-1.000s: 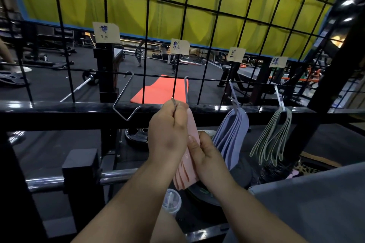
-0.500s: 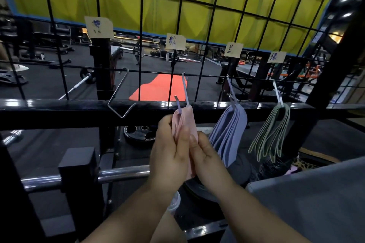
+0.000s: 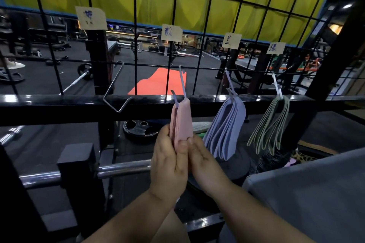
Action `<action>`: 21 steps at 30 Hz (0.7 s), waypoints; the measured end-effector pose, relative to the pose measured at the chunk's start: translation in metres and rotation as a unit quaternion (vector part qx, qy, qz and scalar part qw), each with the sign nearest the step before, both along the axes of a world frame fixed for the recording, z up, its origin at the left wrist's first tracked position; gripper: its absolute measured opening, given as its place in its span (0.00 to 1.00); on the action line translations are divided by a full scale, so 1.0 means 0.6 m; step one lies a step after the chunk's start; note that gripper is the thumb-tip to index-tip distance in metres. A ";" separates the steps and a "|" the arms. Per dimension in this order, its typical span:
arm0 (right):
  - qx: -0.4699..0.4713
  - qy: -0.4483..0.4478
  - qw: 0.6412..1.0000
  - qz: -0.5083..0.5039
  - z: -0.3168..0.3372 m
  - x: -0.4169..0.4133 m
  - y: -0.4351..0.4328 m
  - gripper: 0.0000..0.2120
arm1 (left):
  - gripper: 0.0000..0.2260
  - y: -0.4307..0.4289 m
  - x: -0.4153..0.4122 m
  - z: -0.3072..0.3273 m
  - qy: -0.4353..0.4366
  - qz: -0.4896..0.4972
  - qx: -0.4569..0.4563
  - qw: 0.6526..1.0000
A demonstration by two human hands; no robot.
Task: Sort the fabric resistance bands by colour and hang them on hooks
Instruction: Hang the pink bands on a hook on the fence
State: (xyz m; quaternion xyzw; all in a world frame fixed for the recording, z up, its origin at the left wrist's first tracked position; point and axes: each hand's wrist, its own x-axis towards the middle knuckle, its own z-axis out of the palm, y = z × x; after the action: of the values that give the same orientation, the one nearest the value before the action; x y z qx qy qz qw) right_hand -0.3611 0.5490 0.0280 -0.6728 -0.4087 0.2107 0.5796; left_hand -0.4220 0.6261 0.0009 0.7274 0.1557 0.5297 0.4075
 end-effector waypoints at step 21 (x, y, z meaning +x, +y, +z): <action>-0.005 -0.040 0.999 -0.002 -0.045 0.003 -0.002 0.15 | 0.10 -0.012 -0.012 -0.041 0.074 0.028 -0.019 0.997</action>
State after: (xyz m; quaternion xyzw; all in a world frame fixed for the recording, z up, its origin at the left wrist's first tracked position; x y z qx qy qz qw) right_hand -0.3590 0.5478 0.0009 -0.6843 -0.4288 0.1843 0.5603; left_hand -0.4295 0.6190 -0.0239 0.7521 0.2158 0.4823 0.3939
